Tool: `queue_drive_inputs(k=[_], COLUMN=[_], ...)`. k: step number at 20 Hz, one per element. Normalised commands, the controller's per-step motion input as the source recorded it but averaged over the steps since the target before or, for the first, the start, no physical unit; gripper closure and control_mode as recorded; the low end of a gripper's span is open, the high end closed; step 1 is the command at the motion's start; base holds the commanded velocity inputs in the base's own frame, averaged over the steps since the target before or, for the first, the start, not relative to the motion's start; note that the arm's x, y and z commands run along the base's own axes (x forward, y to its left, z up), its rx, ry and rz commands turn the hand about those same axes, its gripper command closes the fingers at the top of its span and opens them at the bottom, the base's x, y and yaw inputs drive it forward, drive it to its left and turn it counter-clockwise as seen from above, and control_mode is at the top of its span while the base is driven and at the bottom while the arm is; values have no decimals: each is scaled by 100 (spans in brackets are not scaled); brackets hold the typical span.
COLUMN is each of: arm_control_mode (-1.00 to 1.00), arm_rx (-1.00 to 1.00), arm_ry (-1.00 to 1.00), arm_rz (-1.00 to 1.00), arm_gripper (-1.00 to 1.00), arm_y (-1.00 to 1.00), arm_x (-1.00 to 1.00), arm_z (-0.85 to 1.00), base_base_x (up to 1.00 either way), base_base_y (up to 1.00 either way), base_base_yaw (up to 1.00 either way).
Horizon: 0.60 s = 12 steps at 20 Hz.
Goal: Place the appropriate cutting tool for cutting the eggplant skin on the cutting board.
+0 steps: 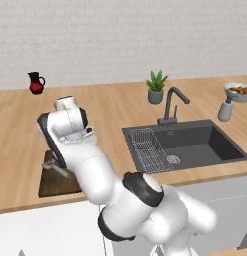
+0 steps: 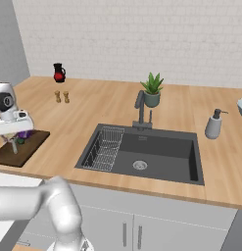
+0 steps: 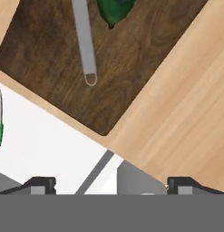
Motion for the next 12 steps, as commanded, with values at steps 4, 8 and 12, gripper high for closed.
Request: queue_drive_inputs(k=[4,8,12], arm_control_mode=[-100,-100,-100], arm_rx=[1,6,8], arm_ry=[-14,-10,-8], arm_rz=[-6,-10,-12], arm_gripper=[-100,-100,-100], arm_y=[-82,-89,-91], arm_x=[-41,-31,-14], arm_z=[38,8,2], base_base_x=[0,0,0], base_base_y=[0,0,0], base_base_yaw=[0,0,0])
